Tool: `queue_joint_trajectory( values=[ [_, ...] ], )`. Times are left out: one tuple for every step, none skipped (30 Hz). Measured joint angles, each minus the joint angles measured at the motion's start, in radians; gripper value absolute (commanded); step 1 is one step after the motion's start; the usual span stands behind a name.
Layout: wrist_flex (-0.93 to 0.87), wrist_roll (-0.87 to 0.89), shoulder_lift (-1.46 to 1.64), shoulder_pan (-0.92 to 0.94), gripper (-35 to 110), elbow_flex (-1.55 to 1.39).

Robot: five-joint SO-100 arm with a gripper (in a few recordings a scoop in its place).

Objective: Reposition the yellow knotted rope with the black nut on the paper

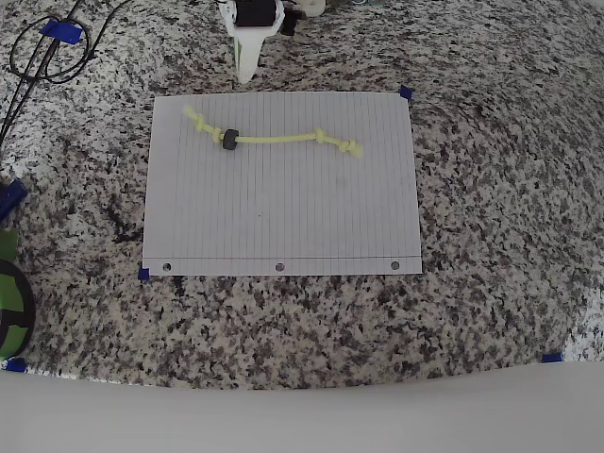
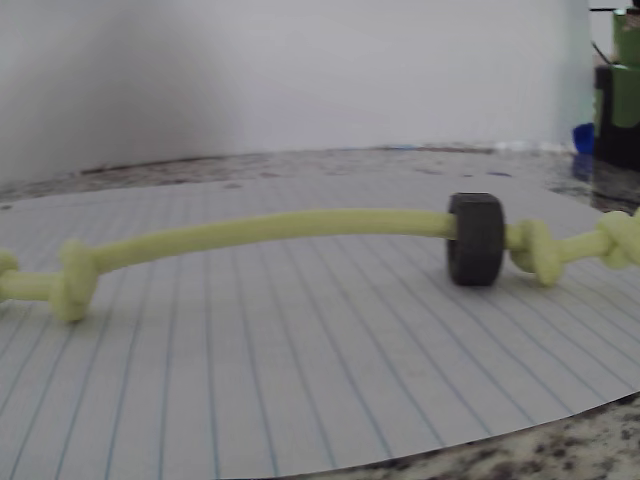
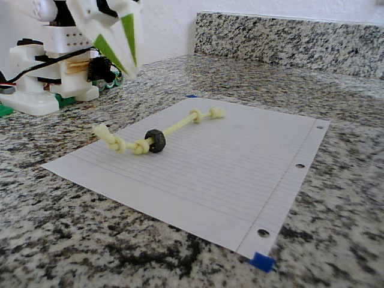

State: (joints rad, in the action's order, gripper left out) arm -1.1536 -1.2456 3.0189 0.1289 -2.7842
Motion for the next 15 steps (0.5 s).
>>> queue_joint_trajectory(
  values=[
    [0.0, -0.041, 0.011, -0.02, 0, -0.012],
    [0.014, -0.063, 0.023, -0.038, 0, -0.029],
    [0.035, -0.091, 0.028, -0.04, 0, -0.038],
    [0.041, -0.121, 0.044, -0.037, 0, -0.049],
    [0.041, -0.135, 0.061, -0.041, 0, -0.058],
    [0.041, -0.144, 0.077, -0.051, 0, -0.08],
    [0.041, -0.152, 0.078, -0.052, 0, -0.101],
    [0.041, -0.163, 0.092, -0.048, 0, -0.124],
    [0.041, -0.169, 0.13, -0.044, 0, -0.147],
    [0.035, -0.173, 0.149, -0.046, 0, -0.166],
    [0.023, -0.183, 0.161, -0.048, 0, -0.186],
    [0.015, -0.19, 0.175, -0.048, 0, -0.204],
    [0.006, -0.202, 0.193, -0.048, 0, -0.221],
    [-0.005, -0.215, 0.219, -0.046, 0, -0.236],
    [-0.014, -0.225, 0.235, -0.046, 0, -0.252]
  ],
)
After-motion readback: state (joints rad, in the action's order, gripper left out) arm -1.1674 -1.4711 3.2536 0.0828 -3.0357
